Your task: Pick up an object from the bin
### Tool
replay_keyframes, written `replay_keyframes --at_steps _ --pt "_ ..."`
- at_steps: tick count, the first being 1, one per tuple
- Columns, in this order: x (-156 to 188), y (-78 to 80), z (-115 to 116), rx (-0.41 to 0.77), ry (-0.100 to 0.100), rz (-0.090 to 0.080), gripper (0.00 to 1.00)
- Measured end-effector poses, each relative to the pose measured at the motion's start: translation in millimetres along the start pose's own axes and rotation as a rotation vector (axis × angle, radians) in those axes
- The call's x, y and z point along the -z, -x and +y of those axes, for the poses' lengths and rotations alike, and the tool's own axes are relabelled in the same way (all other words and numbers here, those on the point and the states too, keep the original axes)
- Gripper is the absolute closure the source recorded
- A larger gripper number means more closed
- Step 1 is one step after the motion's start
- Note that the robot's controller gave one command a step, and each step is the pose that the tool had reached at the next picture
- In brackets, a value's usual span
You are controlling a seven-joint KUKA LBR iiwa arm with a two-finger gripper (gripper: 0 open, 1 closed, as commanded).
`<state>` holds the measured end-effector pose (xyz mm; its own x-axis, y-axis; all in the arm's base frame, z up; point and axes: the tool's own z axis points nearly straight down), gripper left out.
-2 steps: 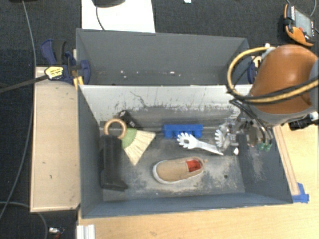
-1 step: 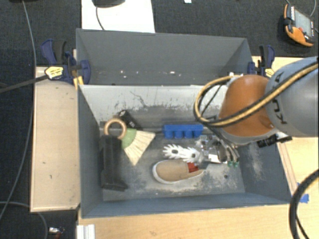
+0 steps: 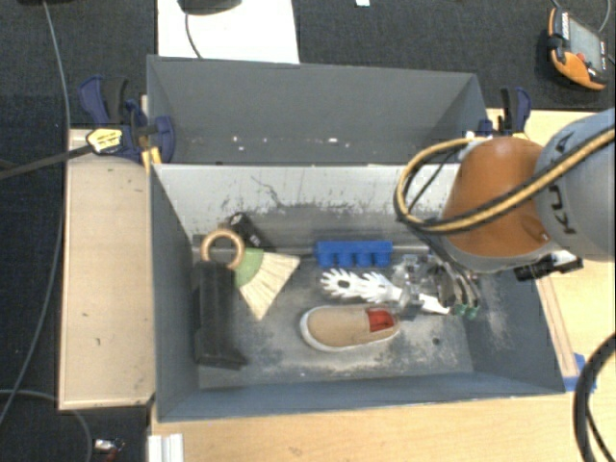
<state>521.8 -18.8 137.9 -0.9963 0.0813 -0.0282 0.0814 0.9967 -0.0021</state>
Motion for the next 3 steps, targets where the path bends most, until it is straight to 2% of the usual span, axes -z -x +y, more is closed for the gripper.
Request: replay_keyframes --at_steps 1,2,3 --pt "-59.3 -3.3 45.3 0.039 0.003 0.003 1.00" --pt "-26.9 -1.8 39.4 -0.019 0.000 -0.012 1.00" --pt "11.7 -1.6 47.9 0.039 0.003 0.000 1.00"
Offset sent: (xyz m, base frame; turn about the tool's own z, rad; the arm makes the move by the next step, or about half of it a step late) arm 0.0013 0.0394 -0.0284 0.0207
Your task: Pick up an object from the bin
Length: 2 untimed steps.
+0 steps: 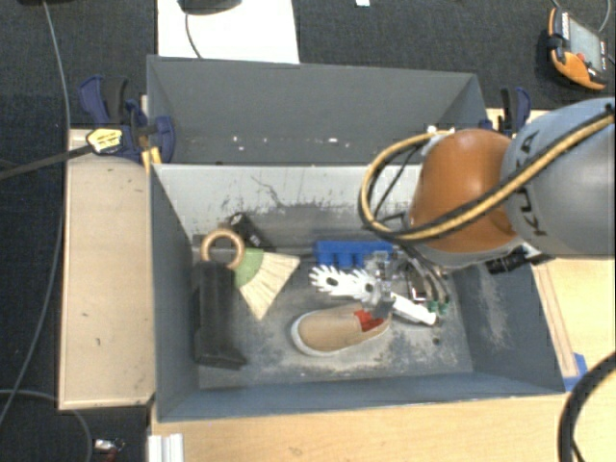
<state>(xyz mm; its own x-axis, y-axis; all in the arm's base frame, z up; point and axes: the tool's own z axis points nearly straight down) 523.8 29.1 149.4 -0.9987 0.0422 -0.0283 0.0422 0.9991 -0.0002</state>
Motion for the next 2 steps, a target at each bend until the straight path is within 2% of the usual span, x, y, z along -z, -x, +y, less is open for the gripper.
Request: replay_keyframes --at_steps 1,2 --pt "-74.1 -8.0 -19.1 -0.115 0.001 -0.018 1.00" --pt "-13.6 -16.7 3.3 -0.082 0.003 -0.016 1.00"
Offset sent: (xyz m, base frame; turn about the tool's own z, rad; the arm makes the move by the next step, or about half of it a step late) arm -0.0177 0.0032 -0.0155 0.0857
